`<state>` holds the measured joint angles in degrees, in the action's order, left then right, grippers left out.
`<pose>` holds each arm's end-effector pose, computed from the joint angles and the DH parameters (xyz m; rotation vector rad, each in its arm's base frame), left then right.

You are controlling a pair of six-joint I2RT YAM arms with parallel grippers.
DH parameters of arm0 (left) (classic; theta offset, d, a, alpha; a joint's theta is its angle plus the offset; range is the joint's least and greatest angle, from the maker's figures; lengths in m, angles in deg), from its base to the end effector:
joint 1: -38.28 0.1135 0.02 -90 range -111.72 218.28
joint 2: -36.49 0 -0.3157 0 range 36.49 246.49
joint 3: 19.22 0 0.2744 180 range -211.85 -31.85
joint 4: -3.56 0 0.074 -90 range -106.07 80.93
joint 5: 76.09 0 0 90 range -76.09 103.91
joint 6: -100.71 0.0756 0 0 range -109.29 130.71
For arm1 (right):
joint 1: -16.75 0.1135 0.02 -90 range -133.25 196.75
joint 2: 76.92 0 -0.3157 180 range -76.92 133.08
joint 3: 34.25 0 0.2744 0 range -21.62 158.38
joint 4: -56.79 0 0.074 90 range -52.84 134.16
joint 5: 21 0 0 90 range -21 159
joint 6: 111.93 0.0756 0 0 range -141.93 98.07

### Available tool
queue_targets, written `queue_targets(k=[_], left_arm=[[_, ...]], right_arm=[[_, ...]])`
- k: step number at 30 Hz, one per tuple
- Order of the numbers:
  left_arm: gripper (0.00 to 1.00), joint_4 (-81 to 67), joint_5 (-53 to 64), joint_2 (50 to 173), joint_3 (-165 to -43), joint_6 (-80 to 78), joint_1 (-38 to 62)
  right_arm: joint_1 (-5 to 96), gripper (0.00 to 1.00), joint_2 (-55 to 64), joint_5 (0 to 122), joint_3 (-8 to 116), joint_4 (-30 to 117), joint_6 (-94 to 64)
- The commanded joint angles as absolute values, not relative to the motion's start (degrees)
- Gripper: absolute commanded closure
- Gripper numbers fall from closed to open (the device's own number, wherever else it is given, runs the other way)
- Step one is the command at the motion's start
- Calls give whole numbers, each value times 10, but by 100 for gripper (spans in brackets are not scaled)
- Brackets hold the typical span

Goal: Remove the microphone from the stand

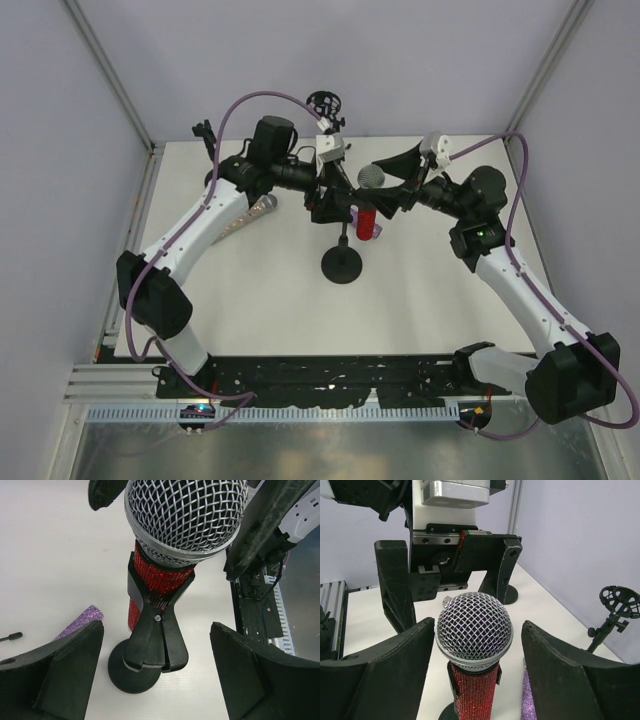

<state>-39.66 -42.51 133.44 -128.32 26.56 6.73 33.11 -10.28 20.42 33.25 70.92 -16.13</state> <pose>0.3298 -0.2764 0.4249 1.3355 1.5603 -1.1961 0.2613 0.1358 0.4395 -0.8503 1.1817 0.8701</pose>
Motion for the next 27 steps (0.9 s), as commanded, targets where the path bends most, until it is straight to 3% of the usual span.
queue_targets(k=[1, 3, 5, 9, 23, 25, 27], left_arm=[[11, -407, -422, 1333, -1302, 264, 64], [11, -401, -418, 1326, -1292, 264, 64], [11, -393, -410, 1316, -1282, 263, 64], [13, -386, -397, 1304, -1270, 264, 64], [22, -389, -396, 1318, -1282, 264, 64], [35, -392, -397, 1325, -1289, 264, 64], [80, -397, -396, 1333, -1295, 263, 64]], right_arm=[[337, 29, -128, 204, 320, 747, -172], [339, 33, -129, 205, 318, 746, -174], [341, 43, -129, 206, 317, 747, -175], [341, 50, -132, 212, 315, 746, -175], [341, 51, -138, 215, 310, 746, -176], [341, 51, -137, 214, 310, 746, -175], [341, 53, -136, 214, 310, 745, -175]])
